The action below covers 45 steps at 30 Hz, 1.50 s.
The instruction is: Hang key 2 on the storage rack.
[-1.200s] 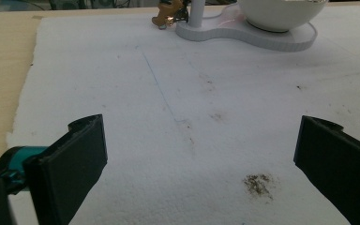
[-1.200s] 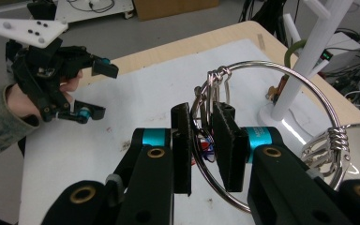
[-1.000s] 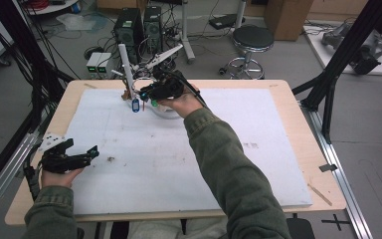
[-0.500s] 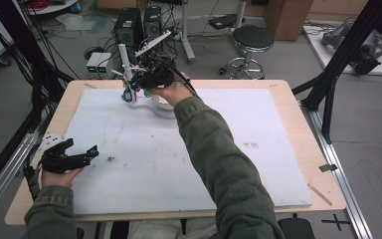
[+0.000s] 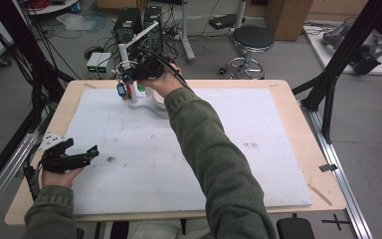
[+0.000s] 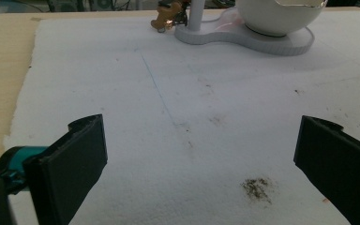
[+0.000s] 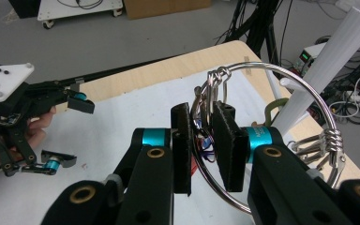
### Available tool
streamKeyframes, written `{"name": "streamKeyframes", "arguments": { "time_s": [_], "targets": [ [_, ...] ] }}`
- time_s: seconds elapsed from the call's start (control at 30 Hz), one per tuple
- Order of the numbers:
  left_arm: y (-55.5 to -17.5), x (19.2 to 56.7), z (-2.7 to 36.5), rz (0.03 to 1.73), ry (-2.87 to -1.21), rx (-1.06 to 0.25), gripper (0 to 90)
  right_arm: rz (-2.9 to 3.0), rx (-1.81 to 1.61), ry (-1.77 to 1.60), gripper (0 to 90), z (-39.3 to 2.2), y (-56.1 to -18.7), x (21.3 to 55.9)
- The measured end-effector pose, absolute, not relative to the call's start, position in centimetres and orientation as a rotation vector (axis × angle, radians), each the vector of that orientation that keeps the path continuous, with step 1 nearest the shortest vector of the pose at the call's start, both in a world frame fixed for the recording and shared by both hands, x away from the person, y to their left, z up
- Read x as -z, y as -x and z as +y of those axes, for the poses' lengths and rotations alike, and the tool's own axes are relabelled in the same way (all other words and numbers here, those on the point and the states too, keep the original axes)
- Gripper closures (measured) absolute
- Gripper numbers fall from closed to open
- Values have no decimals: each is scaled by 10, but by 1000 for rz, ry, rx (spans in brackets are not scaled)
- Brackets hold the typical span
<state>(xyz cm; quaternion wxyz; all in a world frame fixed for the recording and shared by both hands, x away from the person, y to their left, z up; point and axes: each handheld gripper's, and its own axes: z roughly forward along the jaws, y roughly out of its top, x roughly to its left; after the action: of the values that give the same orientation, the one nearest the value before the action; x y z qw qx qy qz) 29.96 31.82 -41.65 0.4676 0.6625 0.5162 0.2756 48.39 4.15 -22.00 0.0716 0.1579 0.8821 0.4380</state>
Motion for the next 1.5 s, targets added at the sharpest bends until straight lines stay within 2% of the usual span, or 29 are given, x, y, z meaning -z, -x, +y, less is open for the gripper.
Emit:
{"name": "streamKeyframes", "arguments": {
  "time_s": [0.37, 1.1, 1.13, 1.2, 1.4, 1.43, 1.5],
  "targets": [
    [-300, 416, 320, 1266, -1616, -672, 33, 2673, -1257, -483, 780, 66, -499, 217],
    [-301, 417, 321, 1268, -1607, -681, 33, 2682, -1187, -539, 768, 84, -518, 247],
    [-301, 417, 320, 1271, -1603, -681, 33, 2687, -1190, -546, 739, 84, -519, 249],
    [-301, 417, 321, 1274, -1604, -681, 33, 2717, -1197, -577, 594, 83, -520, 253],
    [-301, 417, 321, 1281, -1603, -680, 33, 2724, -1215, -622, 352, 75, -517, 256],
    [-301, 417, 321, 1280, -1607, -681, 33, 2714, -1214, -637, 281, 73, -516, 256],
    [-301, 417, 321, 1281, -1607, -680, 33, 2707, -1210, -665, 199, 70, -516, 256]
  ]
}}
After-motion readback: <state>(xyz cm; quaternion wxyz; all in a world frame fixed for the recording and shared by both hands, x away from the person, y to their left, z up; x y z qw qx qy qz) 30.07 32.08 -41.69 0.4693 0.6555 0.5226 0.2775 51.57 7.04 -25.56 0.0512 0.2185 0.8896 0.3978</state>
